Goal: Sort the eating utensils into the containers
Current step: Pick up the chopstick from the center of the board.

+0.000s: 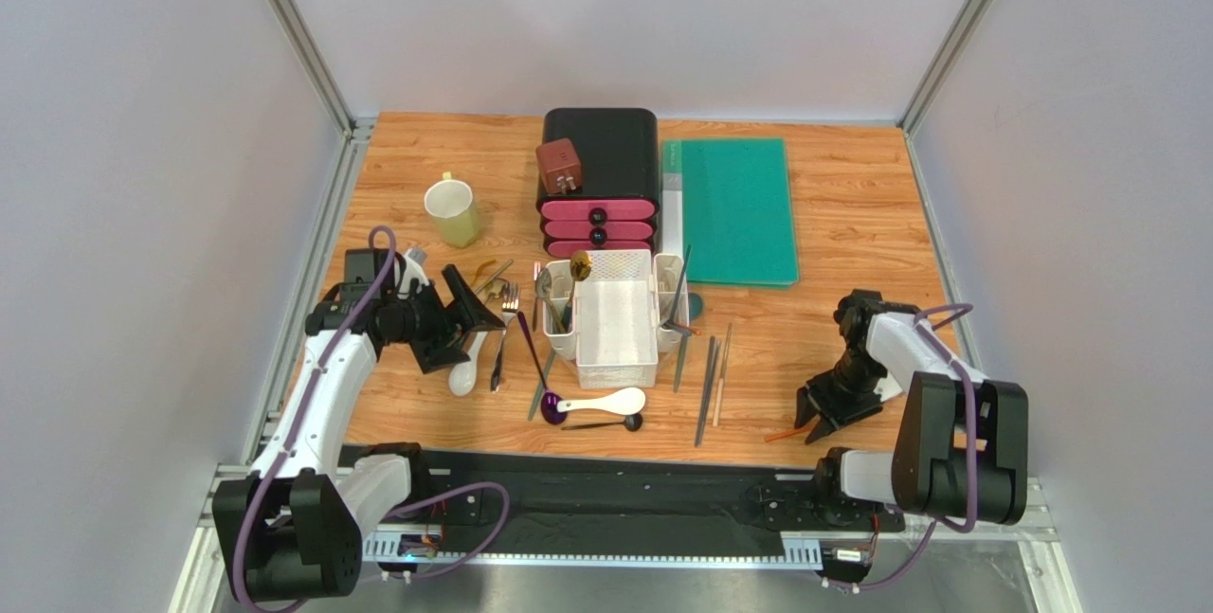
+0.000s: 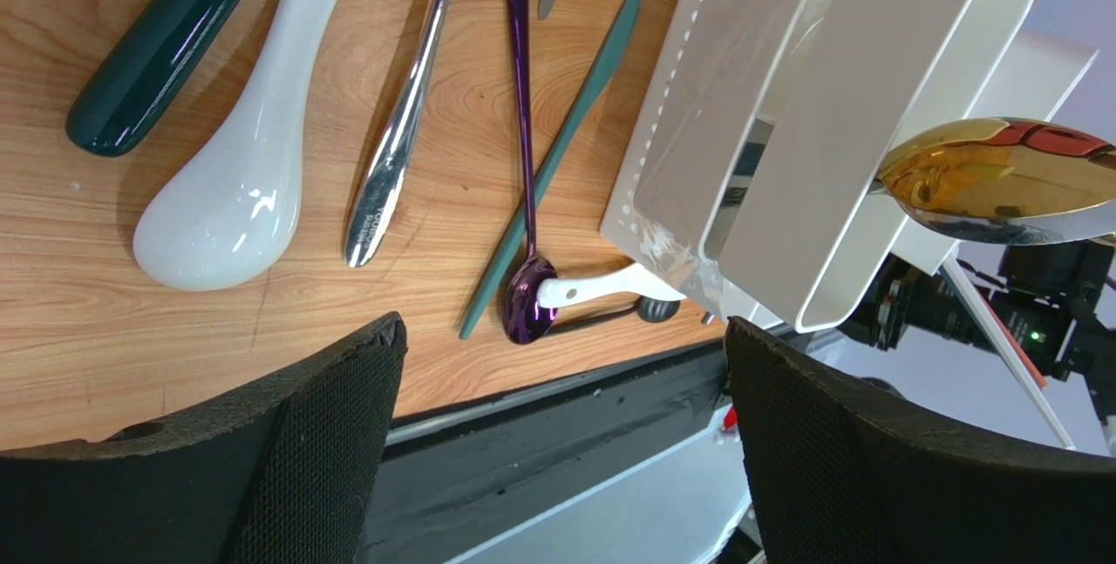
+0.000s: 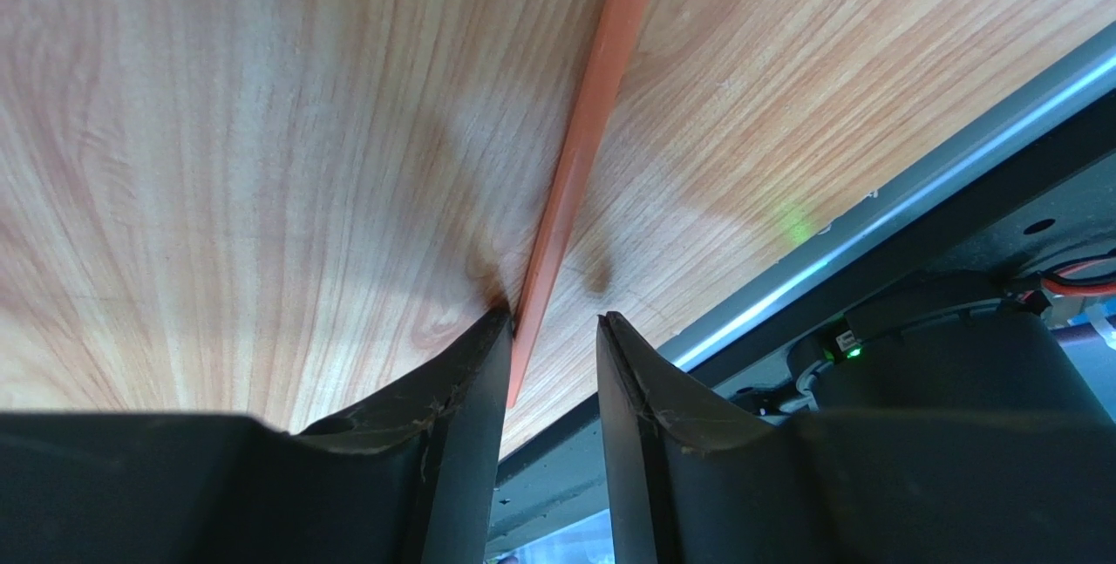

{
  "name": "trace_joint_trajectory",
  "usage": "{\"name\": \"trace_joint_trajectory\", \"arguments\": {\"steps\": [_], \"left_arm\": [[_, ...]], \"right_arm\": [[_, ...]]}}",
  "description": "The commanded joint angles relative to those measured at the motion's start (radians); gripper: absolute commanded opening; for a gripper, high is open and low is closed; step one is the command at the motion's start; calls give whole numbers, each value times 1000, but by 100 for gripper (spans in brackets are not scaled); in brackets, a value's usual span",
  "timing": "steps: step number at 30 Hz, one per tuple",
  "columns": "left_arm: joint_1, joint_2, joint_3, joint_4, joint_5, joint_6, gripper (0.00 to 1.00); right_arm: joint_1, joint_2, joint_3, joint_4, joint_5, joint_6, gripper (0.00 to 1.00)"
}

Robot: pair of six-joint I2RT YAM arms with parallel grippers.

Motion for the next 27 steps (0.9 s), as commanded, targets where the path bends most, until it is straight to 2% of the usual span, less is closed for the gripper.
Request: {"name": "trace_joint_trajectory", "arguments": {"steps": [1,6,8,12,13,15,20,27], "left_arm": [[6,-23,39,-17,-2,10,96],[4,-34,42,-18,-2,12,96],[4,-37,42,-20,-2,12,96],[6,-47,45,-28,-8,18,95],[6,-46,48,-31,-10,19,96],[6,-50,50,-34,-17,21,96],[6,-40,59,-32,-18,25,96],[6,-17,57,-15,-7,24,96]], "right_arm": [[-5,-19,-40,103,53,25,38],[-4,-4,-40,118,73,38,36],[-5,4,-49,139,77,47,32],[-5,25,-57,164,76,57,15],[-4,25,-58,169,77,57,7],[-5,21,-60,170,81,61,0],[10,-18,-14,166,81,45,0],[168,-59,262,68,177,-34,0]]}}
